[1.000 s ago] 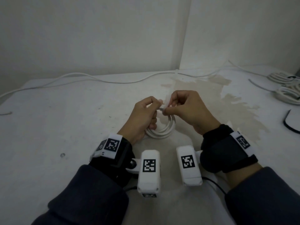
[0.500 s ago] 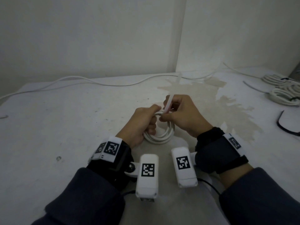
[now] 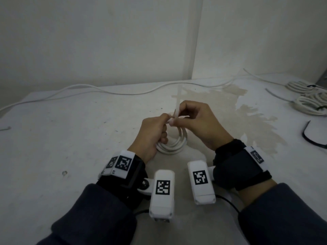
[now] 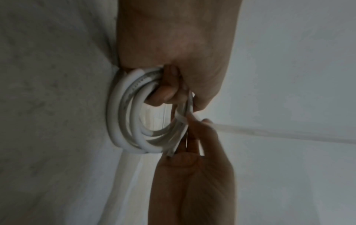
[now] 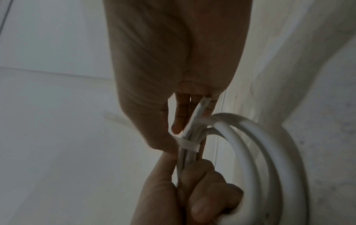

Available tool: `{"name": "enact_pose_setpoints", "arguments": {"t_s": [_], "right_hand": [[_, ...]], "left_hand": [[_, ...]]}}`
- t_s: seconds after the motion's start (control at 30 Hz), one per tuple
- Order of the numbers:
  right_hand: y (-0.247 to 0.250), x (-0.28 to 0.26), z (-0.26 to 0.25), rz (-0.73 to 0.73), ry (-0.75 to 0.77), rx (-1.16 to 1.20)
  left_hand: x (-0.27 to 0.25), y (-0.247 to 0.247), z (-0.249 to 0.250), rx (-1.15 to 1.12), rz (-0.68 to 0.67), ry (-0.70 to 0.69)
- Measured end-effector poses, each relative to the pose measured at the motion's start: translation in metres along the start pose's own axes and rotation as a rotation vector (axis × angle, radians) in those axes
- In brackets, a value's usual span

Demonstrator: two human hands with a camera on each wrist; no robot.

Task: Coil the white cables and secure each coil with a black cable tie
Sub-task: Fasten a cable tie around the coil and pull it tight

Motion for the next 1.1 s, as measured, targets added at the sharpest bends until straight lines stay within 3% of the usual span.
{"name": "enact_pose_setpoints", "arguments": {"t_s": [0.1,0.2,0.3,0.43,0.5,0.7,0.87,1.1], "right_hand": [[0.010,-0.004,-0.008,0.090,-0.011,0.173],[0.017,-0.006,-0.003,0.164,-0.078,0.125],[0.015,-0.007,0.003,0.135,-0.145,0.094],[0.011,-0.007,0.003,0.078,-0.222,0.434],[0.012,-0.007,0.004,0.103,-0.246,0.555],[0.016,-0.008,0.005,0.167,-0.243,0.622],[0.014,-0.008,0.006,0.157,-0.234,0.592],[0.008,-0.008,0.007,0.067,-0.259,0.307]], "left_hand": [[0.002,0.004,0.002,0.017,0.012,-0.052],[0.003,0.007,0.005,0.041,0.016,-0.100],[0.002,0.008,0.007,0.050,0.011,-0.116],[0.002,0.006,0.007,0.035,-0.022,-0.117],[0.002,0.004,0.007,0.028,-0.044,-0.117],[0.000,0.001,0.008,0.002,-0.071,-0.116],[-0.002,-0.001,0.012,0.020,-0.082,-0.161],[-0.005,-0.004,0.018,0.087,-0.070,-0.260]]}}
Point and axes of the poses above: each hand's wrist, its own x-axis towards the middle knuckle, its own y-axis out of the back of the hand, z = x × y, the point moved 8 cm from there along x, towards the middle knuckle, and after that the axes turned 13 degrees about -x, right-handed, at the moved point
